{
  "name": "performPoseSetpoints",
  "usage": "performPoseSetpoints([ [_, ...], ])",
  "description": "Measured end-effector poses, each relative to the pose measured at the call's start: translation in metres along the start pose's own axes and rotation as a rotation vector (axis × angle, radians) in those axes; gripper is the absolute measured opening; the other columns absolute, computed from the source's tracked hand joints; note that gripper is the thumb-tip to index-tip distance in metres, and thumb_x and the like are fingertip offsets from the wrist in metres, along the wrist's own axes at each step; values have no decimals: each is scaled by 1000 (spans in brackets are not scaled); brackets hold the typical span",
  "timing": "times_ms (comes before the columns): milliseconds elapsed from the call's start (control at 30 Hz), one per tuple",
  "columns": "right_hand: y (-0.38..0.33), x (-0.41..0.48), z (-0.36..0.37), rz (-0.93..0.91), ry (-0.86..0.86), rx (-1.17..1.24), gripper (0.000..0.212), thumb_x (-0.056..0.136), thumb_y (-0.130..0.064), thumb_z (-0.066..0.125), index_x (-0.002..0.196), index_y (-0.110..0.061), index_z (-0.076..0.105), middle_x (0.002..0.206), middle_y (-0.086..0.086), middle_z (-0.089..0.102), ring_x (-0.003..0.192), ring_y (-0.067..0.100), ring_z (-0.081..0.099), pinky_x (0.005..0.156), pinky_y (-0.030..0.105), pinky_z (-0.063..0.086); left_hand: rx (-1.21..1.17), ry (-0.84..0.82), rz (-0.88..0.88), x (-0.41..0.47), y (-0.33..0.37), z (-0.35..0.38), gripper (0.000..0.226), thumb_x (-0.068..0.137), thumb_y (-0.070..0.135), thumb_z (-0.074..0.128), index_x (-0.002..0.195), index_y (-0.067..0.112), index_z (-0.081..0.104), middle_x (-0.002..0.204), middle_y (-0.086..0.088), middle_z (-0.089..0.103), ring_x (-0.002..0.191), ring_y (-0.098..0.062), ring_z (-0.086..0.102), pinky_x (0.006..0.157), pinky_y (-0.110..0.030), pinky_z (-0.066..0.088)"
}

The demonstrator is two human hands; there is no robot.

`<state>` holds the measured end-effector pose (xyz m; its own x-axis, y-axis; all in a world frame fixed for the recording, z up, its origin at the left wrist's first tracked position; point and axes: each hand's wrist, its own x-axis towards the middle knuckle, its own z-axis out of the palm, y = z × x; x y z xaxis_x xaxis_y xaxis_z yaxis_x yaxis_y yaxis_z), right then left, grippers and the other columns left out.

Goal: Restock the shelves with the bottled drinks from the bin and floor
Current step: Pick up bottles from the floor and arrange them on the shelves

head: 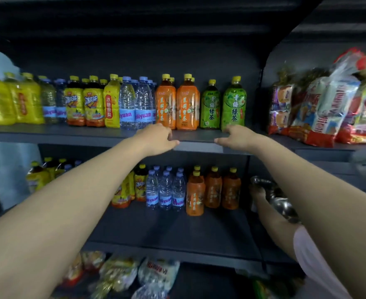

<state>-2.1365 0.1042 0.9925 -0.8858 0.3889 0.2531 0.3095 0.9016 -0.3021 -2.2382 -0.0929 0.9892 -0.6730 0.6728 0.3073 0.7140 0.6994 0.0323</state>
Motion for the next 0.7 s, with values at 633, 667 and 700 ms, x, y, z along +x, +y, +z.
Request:
performPoseSetpoints([
  [633,-35,-163,52,22,-165,35,54,92,-37,55,131,-2,44,135,16,49,121,30,48,98,36,41,69,-159,-27,-174,25,30,47,91,53,42,120,17,54,127,-8,49,116,-29,47,89,-37,42],
  [667,-40,-171,61,27,-187,24,53,93,-37,55,130,-1,44,135,16,49,120,31,48,97,35,41,60,-173,-22,-183,20,38,47,91,52,43,119,17,55,126,-9,50,115,-29,48,88,-36,44],
  [700,-44,-179,72,26,-212,12,53,93,-37,54,130,0,44,134,17,49,121,32,48,96,35,41,58,-188,-19,-193,15,47,48,90,53,43,119,16,55,127,-9,50,115,-29,48,88,-36,45],
])
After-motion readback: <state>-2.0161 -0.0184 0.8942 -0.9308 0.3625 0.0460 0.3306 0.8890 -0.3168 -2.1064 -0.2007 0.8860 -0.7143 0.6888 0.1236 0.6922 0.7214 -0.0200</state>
